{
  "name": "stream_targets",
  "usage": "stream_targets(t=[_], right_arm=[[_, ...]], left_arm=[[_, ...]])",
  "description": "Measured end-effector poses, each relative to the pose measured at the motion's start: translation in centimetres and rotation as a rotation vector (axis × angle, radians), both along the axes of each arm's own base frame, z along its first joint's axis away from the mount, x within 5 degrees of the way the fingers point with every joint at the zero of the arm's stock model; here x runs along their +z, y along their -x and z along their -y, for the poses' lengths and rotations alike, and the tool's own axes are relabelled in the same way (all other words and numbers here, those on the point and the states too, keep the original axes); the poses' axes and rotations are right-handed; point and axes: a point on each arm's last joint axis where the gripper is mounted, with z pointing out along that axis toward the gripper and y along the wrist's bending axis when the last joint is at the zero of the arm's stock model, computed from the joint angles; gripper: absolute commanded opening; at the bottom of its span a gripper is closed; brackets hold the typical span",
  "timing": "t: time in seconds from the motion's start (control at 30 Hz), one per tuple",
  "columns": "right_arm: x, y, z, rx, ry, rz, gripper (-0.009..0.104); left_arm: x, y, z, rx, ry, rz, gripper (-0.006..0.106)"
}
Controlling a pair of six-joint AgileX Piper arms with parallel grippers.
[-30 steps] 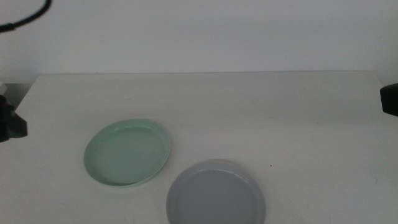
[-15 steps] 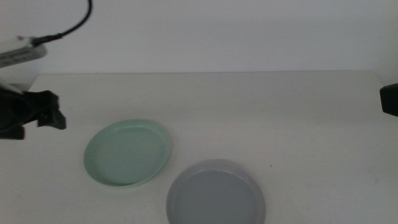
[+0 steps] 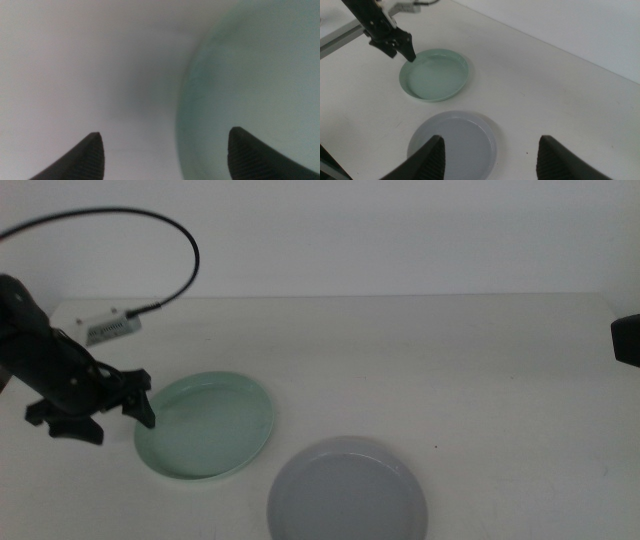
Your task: Stack the three bowls on top of each other.
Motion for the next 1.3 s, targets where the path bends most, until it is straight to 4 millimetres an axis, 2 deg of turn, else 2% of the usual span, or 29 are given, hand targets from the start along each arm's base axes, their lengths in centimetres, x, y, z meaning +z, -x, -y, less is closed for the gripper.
stream_targets(t=[0.13, 0.2, 0.37, 0.4, 0.5, 0.57, 0.73, 0.83, 0.97, 1.1, 1.3], right_arm=[[0.0, 0.0, 0.0, 0.000, 0.000, 0.000, 0.048], [0.0, 0.0, 0.0, 0.000, 0.000, 0.000, 0.048], [0.0, 0.0, 0.0, 0.000, 0.000, 0.000, 0.048], [0.0, 0.0, 0.0, 0.000, 0.000, 0.000, 0.048], [0.0, 0.0, 0.0, 0.000, 0.000, 0.000, 0.048], [0.0, 0.0, 0.0, 0.000, 0.000, 0.000, 0.048], [0.0, 0.0, 0.0, 0.000, 0.000, 0.000, 0.048], [0.0, 0.0, 0.0, 0.000, 0.000, 0.000, 0.048], [0.0, 0.0, 0.0, 0.000, 0.000, 0.000, 0.048], [0.0, 0.0, 0.0, 0.000, 0.000, 0.000, 0.048], [0.0, 0.0, 0.0, 0.000, 0.000, 0.000, 0.048]], left_arm=[[-1.9, -0.5, 0.2, 0.002, 0.012, -0.031, 0.063], [-2.1, -0.8, 0.4, -0.004, 0.006, -0.016, 0.049], [-2.4, -1.3, 1.4, -0.025, -0.006, 0.013, 0.003], [-2.4, -1.3, 1.5, -0.025, -0.005, 0.015, 0.000], [-2.2, -1.3, 1.6, -0.028, -0.004, 0.018, 0.000], [-1.2, -1.0, 1.6, -0.032, -0.003, 0.034, 0.000], [4.1, 0.5, 2.3, -0.048, 0.008, 0.130, 0.000], [7.0, 1.9, 3.7, -0.087, 0.017, 0.182, 0.000], [9.4, 3.7, 7.3, -0.211, 0.034, 0.221, 0.000], [9.5, 5.5, 11.3, -0.341, 0.059, 0.171, 0.000], [7.4, 7.9, 15.8, -0.420, 0.074, 0.154, 0.000]])
